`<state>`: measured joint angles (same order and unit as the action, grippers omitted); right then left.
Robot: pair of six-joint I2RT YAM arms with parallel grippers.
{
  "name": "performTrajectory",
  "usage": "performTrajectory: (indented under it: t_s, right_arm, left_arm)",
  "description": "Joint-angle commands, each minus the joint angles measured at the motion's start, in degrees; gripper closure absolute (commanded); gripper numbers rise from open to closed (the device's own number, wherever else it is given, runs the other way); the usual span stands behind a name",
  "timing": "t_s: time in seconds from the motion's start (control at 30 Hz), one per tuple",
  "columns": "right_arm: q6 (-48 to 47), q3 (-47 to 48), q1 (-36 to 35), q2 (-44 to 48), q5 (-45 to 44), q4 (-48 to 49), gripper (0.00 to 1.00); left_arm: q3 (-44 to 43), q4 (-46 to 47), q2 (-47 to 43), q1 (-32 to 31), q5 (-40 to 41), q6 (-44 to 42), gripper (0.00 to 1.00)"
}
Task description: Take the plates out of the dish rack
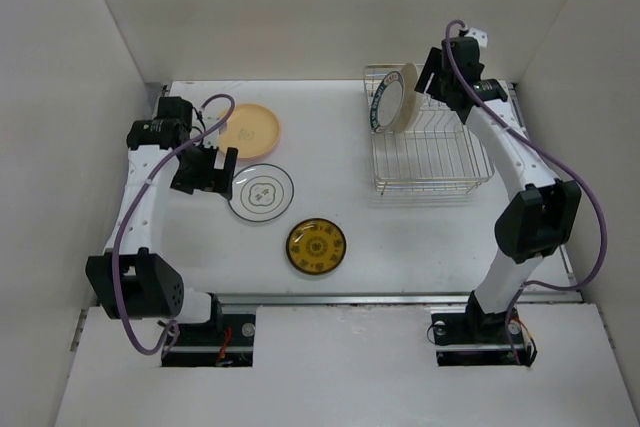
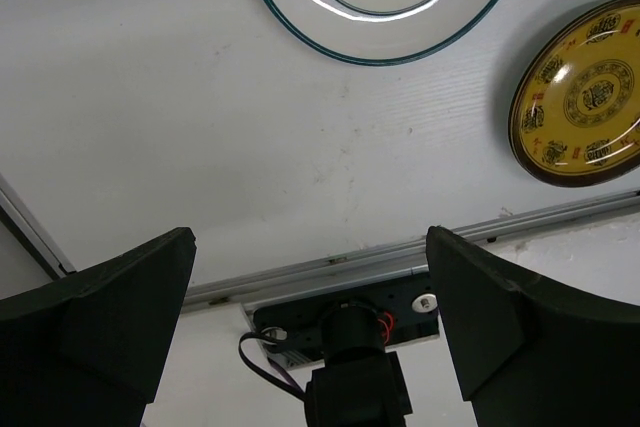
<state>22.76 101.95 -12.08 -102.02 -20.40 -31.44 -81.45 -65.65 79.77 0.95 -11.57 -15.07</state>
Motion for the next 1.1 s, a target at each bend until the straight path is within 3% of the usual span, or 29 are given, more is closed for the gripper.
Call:
performTrajectory:
  t_s: [0.0,0.83,1.07]
  right_arm:
    - [0.4,0.3,0.2,0.4,1.8,3.7,0.21]
    - [-1.3,3.1,0.2,-13.2,3.6,7.0,0.27]
    - [0.6,4.1,0.2,-16.1,3.1,7.0,0.36]
  left_arm:
    - [-0.8,-0.4,1.3,-0.1,-0.4,-0.9,0.0]
    - [-0.8,-0.4,4.6,-0.1,-0.9,-0.4,0.0]
    - [-2.0,-1.0,6.3,-0.1,-0.9,-0.4,0.0]
